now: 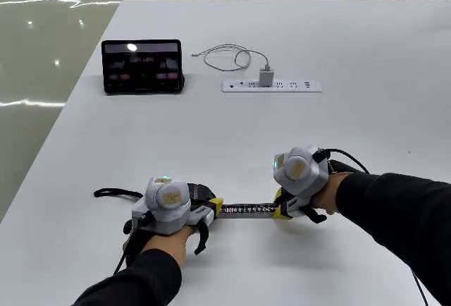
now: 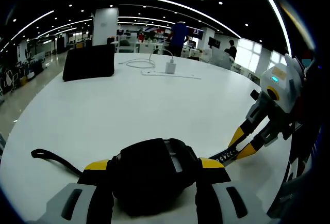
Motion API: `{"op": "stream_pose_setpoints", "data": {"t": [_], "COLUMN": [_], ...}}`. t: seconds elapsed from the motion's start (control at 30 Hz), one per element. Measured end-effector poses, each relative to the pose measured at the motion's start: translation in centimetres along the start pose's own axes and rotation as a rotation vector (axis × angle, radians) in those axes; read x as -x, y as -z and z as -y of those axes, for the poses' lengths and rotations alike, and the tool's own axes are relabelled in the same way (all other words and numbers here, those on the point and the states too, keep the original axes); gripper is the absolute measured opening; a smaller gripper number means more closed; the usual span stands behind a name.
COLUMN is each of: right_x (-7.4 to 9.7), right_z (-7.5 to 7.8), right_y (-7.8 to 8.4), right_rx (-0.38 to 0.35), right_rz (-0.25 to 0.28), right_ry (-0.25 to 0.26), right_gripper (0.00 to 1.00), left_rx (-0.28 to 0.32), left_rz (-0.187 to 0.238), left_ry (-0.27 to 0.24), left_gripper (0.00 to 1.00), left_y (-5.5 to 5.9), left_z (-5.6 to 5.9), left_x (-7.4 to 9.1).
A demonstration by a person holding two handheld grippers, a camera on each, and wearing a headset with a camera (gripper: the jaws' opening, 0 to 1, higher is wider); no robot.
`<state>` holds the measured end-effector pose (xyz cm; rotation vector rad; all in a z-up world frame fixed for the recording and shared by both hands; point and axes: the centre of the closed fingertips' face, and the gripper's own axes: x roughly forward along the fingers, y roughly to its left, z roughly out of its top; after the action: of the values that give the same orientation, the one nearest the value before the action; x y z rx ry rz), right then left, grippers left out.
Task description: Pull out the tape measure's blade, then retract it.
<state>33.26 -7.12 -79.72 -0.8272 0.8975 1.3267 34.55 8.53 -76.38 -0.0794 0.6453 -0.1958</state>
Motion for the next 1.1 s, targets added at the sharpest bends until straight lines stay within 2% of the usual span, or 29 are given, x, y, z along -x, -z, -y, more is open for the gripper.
{"op": "stream_pose_setpoints", "data": {"t": [1.1], "right_x": [-1.0], "right_z": [-0.2], "right_y": [-2.5], "right_rx": [-0.020], "right_rz": [0.056], "right_ry": [0.003], "right_gripper": [0.10], "left_rx": [0.009], "left_rz": [-0.008], "left_ry": [0.027], "left_gripper": [0.60], "left_y": [0.0], "left_z": [0.0], "left_x": [0.0]}}
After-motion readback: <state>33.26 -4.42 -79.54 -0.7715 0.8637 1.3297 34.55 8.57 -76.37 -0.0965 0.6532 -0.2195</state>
